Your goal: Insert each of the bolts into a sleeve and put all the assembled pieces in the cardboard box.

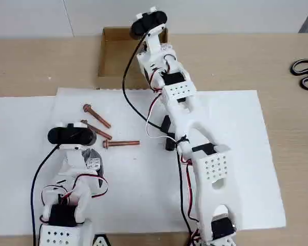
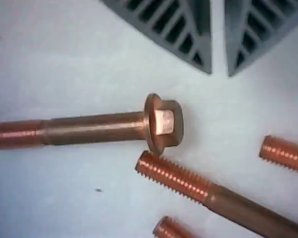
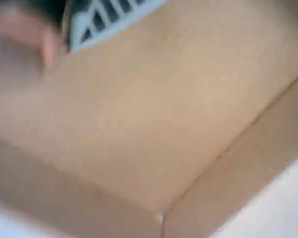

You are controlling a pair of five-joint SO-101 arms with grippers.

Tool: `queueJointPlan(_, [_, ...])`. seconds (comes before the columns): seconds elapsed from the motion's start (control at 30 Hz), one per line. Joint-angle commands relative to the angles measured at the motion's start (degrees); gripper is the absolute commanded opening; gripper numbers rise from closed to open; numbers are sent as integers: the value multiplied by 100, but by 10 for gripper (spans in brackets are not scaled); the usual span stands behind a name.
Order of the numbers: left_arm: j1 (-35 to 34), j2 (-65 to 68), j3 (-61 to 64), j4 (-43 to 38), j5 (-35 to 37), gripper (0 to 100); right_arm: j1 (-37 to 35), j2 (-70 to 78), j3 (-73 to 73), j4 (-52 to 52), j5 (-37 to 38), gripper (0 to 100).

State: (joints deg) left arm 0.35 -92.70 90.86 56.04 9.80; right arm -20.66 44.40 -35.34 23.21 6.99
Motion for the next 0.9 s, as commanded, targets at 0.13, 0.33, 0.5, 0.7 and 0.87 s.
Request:
queueJointPlan(0.13, [-35,-44,13,-70,-26,6,75,-312,-431,549,123,159])
queueJointPlan(0.33, [-35,-44,13,-70,-26,6,57,-1235,-554,2624,-26,159])
queueJointPlan(0.5, [-35,-44,13,-70,-26,6,84,-1684,-571,3899,-141,158])
queueJointPlan(0.7, [-35,-44,13,-70,-26,6,84,-1974,-571,5376,-132,158])
queueJointPlan(0.87, [-35,-44,13,-70,-26,6,66,-1982,-571,6563,-149,158])
